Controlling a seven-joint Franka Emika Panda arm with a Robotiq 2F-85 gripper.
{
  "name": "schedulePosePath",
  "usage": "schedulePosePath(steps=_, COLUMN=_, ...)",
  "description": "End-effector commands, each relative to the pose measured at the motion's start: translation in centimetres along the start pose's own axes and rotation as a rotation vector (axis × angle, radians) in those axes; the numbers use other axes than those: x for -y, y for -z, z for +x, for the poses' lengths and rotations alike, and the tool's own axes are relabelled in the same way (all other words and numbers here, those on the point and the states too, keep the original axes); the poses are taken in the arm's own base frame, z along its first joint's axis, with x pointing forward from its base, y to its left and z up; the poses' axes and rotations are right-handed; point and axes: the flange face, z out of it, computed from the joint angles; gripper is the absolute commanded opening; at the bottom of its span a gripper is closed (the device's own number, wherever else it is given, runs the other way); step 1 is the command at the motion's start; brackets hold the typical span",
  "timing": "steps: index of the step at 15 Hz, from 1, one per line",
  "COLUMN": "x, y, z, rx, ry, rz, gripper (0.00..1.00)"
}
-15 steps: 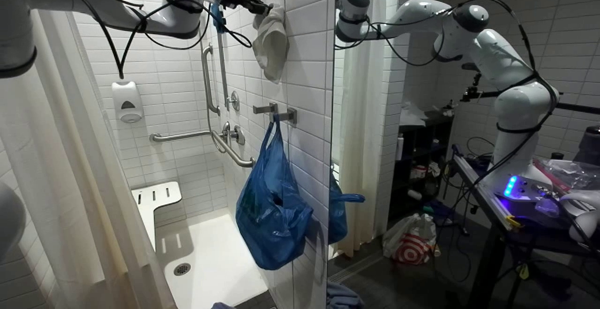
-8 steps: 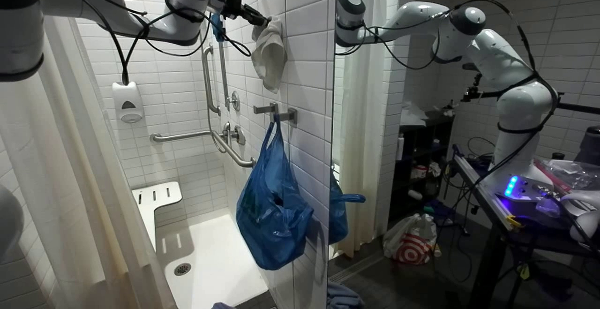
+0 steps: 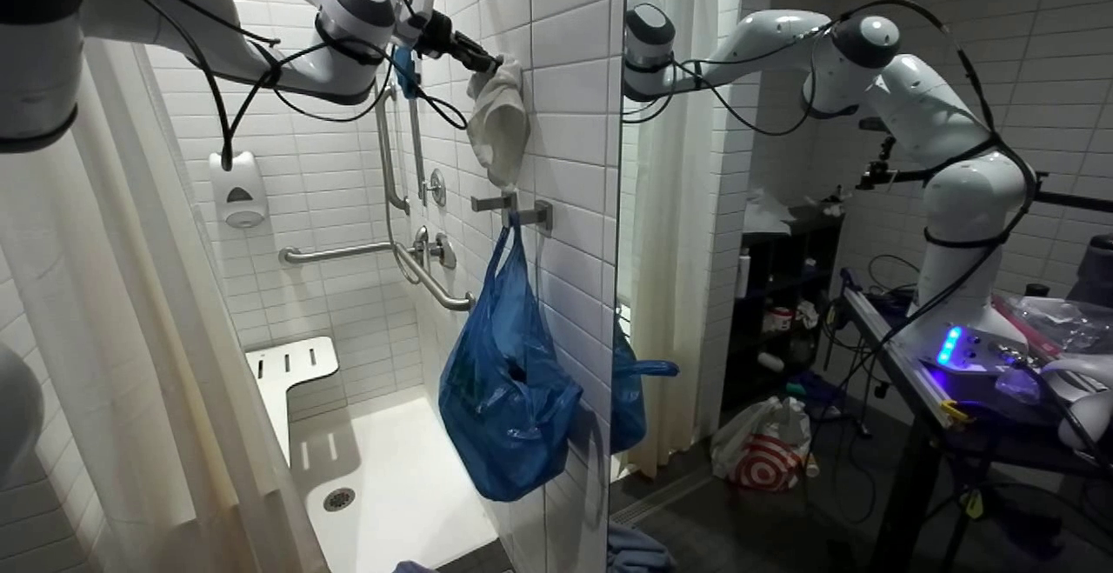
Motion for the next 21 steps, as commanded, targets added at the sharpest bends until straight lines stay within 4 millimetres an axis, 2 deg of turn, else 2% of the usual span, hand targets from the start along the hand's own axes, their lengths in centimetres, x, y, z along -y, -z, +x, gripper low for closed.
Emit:
schedulePosePath(steps=1, x=-3.8, y=-3.0, z=0.2, rx=0.015, ry=-0.035, rz=0.006, gripper=0.02)
schedulePosePath(steps=12, x=-12.7, y=-5.7, z=-0.4, rx=0.150, ry=-0.208, rz=0.022, gripper=0.02)
schedulePosePath(steps=15, x=-14.6, y=-5.1, z=1.6, rx=0.152, ry=-0.286, rz=0.024, gripper=0.02)
schedulePosePath(steps=21, x=-15.6, y=-1.0, z=7.3, rx=0.058, ry=-0.399, rz=0.096, gripper=0.02)
